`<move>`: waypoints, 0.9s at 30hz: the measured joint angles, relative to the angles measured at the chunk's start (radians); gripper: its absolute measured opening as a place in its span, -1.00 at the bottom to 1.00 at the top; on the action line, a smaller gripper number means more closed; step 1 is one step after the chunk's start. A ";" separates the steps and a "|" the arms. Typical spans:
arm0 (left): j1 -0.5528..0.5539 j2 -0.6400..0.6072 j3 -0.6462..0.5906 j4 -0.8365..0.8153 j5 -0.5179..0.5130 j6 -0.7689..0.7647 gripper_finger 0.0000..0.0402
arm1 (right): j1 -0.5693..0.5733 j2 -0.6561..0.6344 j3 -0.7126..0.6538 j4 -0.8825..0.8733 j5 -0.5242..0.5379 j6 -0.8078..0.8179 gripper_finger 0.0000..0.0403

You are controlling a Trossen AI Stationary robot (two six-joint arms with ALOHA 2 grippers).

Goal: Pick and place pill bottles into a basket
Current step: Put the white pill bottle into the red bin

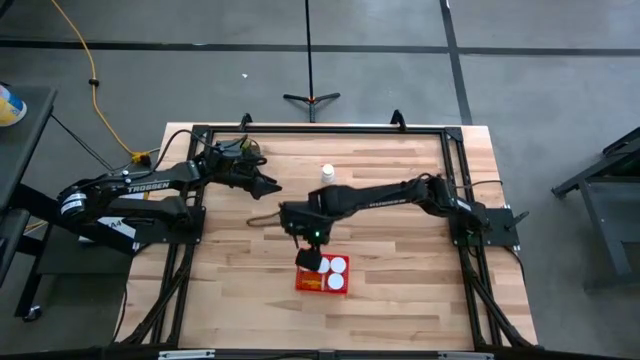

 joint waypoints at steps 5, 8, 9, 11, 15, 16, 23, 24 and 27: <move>0.000 0.000 0.000 0.000 0.017 -0.025 0.53 | -0.055 0.000 0.074 -0.094 0.082 -0.066 0.33; 0.000 0.000 0.000 0.000 0.044 -0.035 0.53 | -0.102 0.000 0.099 -0.126 0.099 -0.088 0.34; 0.000 0.000 0.000 0.000 0.057 -0.046 0.53 | -0.117 0.000 0.105 -0.137 0.101 -0.097 0.34; 0.000 0.000 0.000 0.000 0.072 -0.056 0.53 | -0.148 0.000 0.113 -0.141 0.114 -0.108 0.35; 0.000 0.000 0.000 0.001 0.125 -0.087 0.53 | -0.204 0.000 0.109 -0.161 0.127 -0.132 0.36; 0.000 0.000 0.000 0.001 0.141 -0.096 0.53 | -0.218 0.000 0.109 -0.171 0.130 -0.140 0.36; 0.000 0.000 -0.001 0.033 0.194 -0.164 0.53 | -0.316 0.000 0.109 -0.183 0.163 -0.173 0.39; 0.000 0.000 -0.001 0.044 0.194 -0.176 0.53 | -0.329 0.000 0.109 -0.184 0.163 -0.174 0.41; 0.000 0.000 -0.001 0.062 0.194 -0.190 0.53 | -0.362 0.000 0.109 -0.184 0.168 -0.177 0.47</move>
